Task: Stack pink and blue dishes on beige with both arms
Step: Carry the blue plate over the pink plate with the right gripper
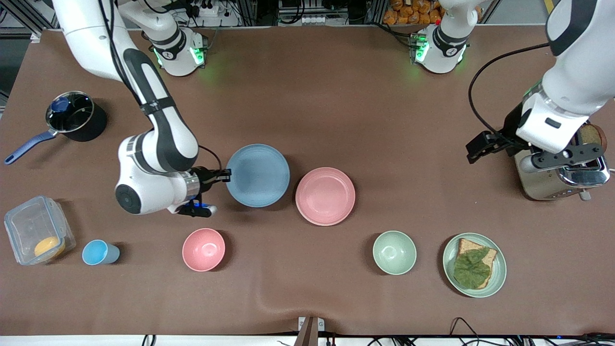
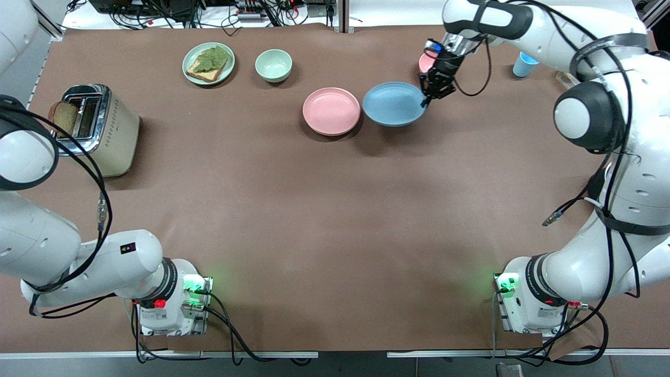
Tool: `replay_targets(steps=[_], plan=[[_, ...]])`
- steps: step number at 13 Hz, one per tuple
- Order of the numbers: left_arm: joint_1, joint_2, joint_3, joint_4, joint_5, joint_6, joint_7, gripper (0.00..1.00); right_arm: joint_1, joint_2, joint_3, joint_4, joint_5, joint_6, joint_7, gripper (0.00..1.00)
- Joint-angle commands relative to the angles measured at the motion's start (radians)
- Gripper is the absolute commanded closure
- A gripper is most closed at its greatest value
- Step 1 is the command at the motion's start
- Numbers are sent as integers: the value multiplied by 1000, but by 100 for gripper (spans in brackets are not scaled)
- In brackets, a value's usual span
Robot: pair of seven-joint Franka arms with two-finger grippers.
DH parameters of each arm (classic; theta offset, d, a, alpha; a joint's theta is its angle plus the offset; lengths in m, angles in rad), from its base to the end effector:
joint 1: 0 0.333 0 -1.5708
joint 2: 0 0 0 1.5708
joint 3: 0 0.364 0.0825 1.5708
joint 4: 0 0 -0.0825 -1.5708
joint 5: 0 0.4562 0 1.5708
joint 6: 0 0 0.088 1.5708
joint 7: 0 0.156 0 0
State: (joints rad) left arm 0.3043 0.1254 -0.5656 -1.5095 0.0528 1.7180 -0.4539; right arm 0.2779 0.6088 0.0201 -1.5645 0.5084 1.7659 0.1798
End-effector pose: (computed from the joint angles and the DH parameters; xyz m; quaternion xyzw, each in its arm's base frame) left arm 0.6674 -0.1496 0.6012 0.9939 0.0970 0.0455 0.0246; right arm 0.6764 0.2755 0.2308 -0.9505 0.0422 0.2465 0.1844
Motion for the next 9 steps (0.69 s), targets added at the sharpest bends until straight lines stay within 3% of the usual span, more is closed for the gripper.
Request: replay_targets(steps=[1,2,4,9], plan=[[-115,-50,146,15,-2,-38,59,0,58,65,-9,81,80,47,67,100],[-192,-61,244,15,-2,-53,85,0,84,74,-9,83,108,84,76,100],[-281,-69,349,14,-4,-74,118,0,112,94,-9,84,140,147,84,100],[-287,-75,366,12,-13,-96,153,0,179,155,-9,109,232,300,82,100]])
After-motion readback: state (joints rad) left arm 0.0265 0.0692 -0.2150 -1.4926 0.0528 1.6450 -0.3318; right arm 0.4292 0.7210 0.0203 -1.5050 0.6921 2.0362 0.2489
